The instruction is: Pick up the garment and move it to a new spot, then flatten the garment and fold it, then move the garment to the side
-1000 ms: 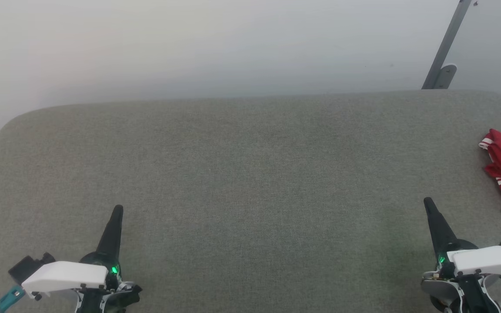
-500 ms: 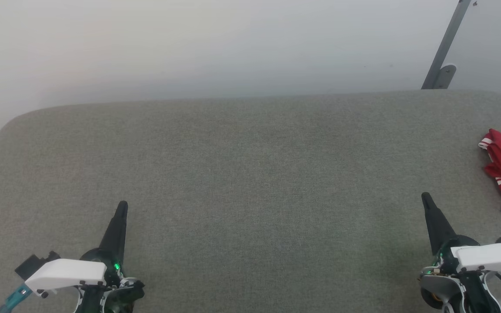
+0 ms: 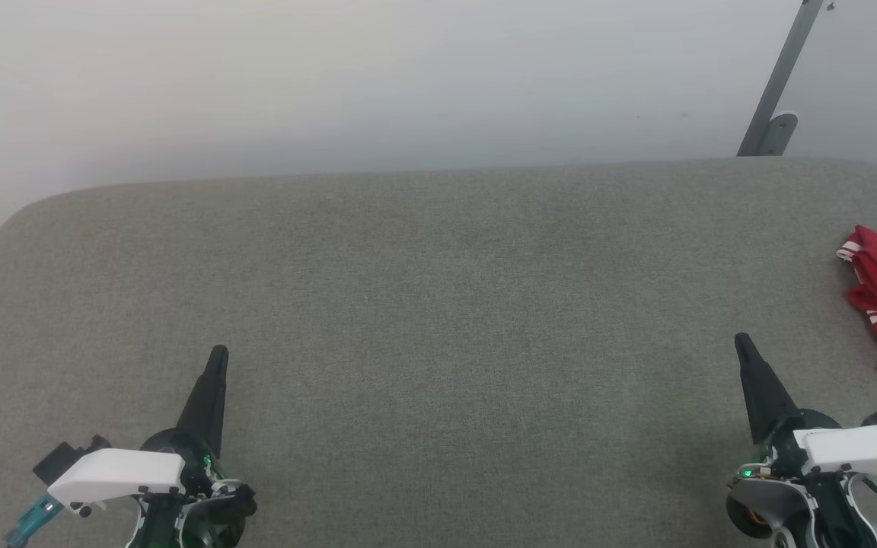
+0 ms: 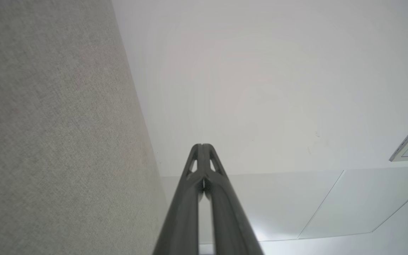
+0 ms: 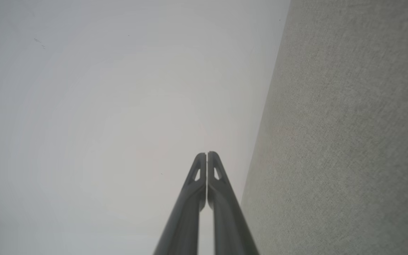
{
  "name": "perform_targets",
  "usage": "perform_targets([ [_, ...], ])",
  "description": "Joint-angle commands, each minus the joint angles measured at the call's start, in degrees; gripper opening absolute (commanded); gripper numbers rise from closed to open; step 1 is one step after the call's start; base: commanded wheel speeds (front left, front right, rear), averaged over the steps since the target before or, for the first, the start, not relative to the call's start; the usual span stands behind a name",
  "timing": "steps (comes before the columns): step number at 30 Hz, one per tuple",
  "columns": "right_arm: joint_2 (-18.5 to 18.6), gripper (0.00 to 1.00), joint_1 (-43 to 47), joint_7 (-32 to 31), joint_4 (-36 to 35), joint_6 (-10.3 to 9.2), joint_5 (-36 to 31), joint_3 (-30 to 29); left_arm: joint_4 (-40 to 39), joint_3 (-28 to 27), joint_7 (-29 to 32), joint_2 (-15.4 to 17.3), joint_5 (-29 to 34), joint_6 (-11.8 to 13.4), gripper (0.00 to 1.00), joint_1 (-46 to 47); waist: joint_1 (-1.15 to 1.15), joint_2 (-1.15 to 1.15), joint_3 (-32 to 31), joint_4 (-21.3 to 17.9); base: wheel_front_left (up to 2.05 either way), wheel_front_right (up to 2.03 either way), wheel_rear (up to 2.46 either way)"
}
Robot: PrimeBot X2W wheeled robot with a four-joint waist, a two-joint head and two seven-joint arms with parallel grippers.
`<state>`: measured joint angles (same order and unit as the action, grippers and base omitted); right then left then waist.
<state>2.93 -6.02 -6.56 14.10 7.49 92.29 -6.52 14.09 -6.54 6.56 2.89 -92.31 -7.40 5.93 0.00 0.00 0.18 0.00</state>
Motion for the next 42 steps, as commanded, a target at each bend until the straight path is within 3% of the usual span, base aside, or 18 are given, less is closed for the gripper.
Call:
perform_targets([
  [1, -0.23, 0.0, -0.36, -0.18, -0.21, 0.0, 0.21, -0.09, -0.01, 0.0, 0.18, -0.16, -0.16, -0.16, 0.0, 0.64, 0.0, 0.0, 0.0, 0.0, 0.0, 0.0, 0.0],
  [42, -0.22, 0.0, -0.32, -0.16, -0.2, 0.0, 0.22, -0.07, -0.03, 0.0, 0.16, -0.15, -0.18, -0.16, 0.0, 0.63, 0.0, 0.0, 0.0, 0.0, 0.0, 0.0, 0.0],
])
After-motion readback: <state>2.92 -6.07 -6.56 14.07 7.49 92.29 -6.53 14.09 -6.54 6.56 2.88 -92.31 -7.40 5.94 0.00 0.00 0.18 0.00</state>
